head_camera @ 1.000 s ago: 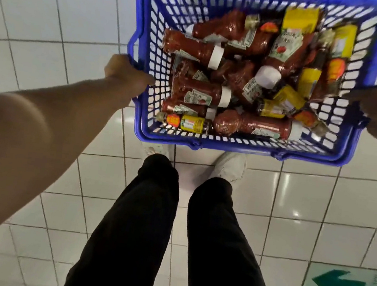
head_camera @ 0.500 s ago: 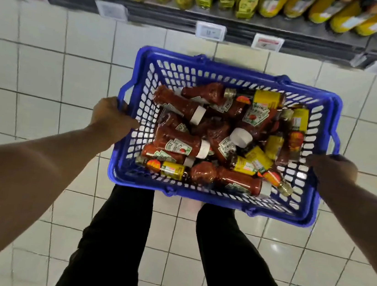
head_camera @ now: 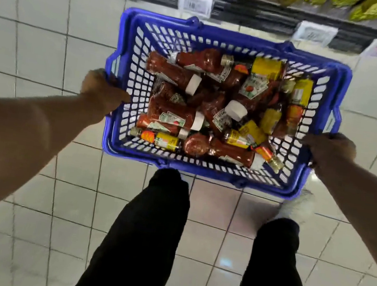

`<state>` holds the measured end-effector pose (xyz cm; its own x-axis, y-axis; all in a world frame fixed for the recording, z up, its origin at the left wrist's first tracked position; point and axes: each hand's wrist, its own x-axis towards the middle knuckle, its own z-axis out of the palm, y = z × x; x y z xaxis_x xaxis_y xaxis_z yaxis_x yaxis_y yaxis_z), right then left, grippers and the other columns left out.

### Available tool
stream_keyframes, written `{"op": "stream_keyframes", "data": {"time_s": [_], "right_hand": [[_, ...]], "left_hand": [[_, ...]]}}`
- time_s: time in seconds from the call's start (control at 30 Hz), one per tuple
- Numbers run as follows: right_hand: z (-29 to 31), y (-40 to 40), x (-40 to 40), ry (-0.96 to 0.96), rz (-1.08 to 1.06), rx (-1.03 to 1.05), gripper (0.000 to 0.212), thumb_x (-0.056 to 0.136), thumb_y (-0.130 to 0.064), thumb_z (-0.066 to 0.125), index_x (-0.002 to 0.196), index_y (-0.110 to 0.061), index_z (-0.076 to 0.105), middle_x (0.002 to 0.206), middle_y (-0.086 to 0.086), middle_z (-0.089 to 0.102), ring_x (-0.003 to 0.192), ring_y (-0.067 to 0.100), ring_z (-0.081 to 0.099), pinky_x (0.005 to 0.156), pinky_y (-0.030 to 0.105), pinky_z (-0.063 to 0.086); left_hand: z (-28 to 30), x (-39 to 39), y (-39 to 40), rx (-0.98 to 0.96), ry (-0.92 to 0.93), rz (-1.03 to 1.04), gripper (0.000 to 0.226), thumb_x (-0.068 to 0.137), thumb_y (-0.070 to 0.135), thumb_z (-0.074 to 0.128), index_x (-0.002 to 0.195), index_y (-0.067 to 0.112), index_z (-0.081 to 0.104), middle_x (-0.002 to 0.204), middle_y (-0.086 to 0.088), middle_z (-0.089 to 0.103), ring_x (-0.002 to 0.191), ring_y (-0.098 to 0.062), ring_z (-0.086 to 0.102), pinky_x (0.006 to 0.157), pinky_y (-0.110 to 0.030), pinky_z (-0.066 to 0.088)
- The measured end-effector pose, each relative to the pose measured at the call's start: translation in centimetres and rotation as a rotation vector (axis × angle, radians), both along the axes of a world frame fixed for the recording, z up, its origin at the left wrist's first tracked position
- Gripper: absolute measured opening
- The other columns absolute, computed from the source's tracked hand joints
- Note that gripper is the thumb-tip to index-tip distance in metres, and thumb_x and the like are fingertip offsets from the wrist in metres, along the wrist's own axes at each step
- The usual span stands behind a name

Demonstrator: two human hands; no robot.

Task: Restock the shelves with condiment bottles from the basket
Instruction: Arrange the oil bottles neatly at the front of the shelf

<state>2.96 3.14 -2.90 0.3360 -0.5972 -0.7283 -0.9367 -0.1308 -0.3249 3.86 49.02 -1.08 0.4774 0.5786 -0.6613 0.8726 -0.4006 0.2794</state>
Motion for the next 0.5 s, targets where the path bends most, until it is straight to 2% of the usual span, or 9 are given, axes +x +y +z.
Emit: {"op": "stream_keyframes", "data": {"time_s": [0.13,0.2,0.27,0.3,0.37,0.4,0.47,0.5], "right_hand": [[-2.5,4.2,1.4,0.009,0.005,-0.015,0.033,0.061,-0.004,0.086,0.065,-0.018,0.056,0.057,0.000,0.060,0.040,0.010,0.055,0.034,0.019,0.043],[-3.5,5.5,1.2,-0.039,-0.030,-0.006,0.033,0.062,-0.001,0.082,0.065,-0.018,0.054,0.057,0.001,0.057,0.034,0.007,0.052,0.033,0.018,0.040],[-3.6,6.0,0.5,-0.046,0.016,-0.033,0.029,0.064,-0.007,0.085,0.076,-0.019,0.061,0.064,0.002,0.062,0.037,0.007,0.054,0.030,0.018,0.039],[-2.9,6.2,0.0,-0.032,0.090,-0.073,0.032,0.064,-0.014,0.087,0.086,-0.020,0.065,0.072,0.001,0.067,0.046,0.008,0.058,0.032,0.021,0.044],[-1.1,5.9,-0.2,-0.074,0.244,-0.186,0.049,0.064,-0.026,0.087,0.104,-0.028,0.058,0.095,-0.001,0.069,0.065,0.011,0.062,0.051,0.028,0.054],[0.3,5.8,-0.1,-0.141,0.294,-0.248,0.055,0.063,-0.031,0.084,0.107,-0.034,0.050,0.101,-0.004,0.064,0.072,0.009,0.060,0.059,0.027,0.052],[3.1,6.0,0.9,-0.293,0.386,-0.288,0.053,0.065,-0.040,0.076,0.104,-0.044,0.040,0.101,-0.008,0.057,0.073,0.003,0.055,0.062,0.016,0.044],[4.0,6.4,1.4,-0.337,0.438,-0.265,0.047,0.067,-0.042,0.073,0.101,-0.047,0.040,0.097,-0.010,0.056,0.071,0.001,0.054,0.060,0.011,0.042]], "left_hand": [[-2.7,1.5,4.4,-0.002,0.010,-0.028,0.043,0.063,0.007,0.090,0.074,0.022,0.051,0.070,-0.002,0.061,0.056,-0.020,0.060,0.026,-0.024,0.042],[-4.1,1.5,5.8,-0.017,-0.028,-0.034,0.042,0.063,0.006,0.089,0.069,0.022,0.051,0.066,0.002,0.059,0.054,-0.016,0.057,0.029,-0.019,0.042],[-5.1,1.1,6.4,-0.033,-0.048,-0.039,0.036,0.062,0.008,0.086,0.071,0.022,0.054,0.068,0.004,0.060,0.059,-0.016,0.058,0.035,-0.020,0.044],[-5.2,0.9,6.5,-0.026,-0.038,-0.048,0.032,0.062,0.012,0.084,0.077,0.022,0.058,0.073,0.003,0.062,0.064,-0.018,0.061,0.039,-0.022,0.046],[-4.5,0.4,6.5,0.046,-0.018,-0.125,0.038,0.064,0.022,0.081,0.095,0.020,0.059,0.090,0.000,0.065,0.078,-0.023,0.063,0.050,-0.026,0.046],[-3.8,0.2,6.3,0.108,-0.042,-0.199,0.047,0.064,0.029,0.079,0.104,0.019,0.056,0.100,-0.002,0.063,0.089,-0.024,0.061,0.059,-0.029,0.047],[-1.9,-0.3,5.4,0.256,-0.182,-0.372,0.066,0.065,0.041,0.074,0.120,0.016,0.050,0.121,-0.006,0.056,0.110,-0.027,0.053,0.084,-0.032,0.045],[-0.8,-0.6,4.8,0.311,-0.272,-0.448,0.070,0.067,0.043,0.071,0.126,0.014,0.048,0.126,-0.008,0.053,0.115,-0.029,0.049,0.091,-0.031,0.040]]}}
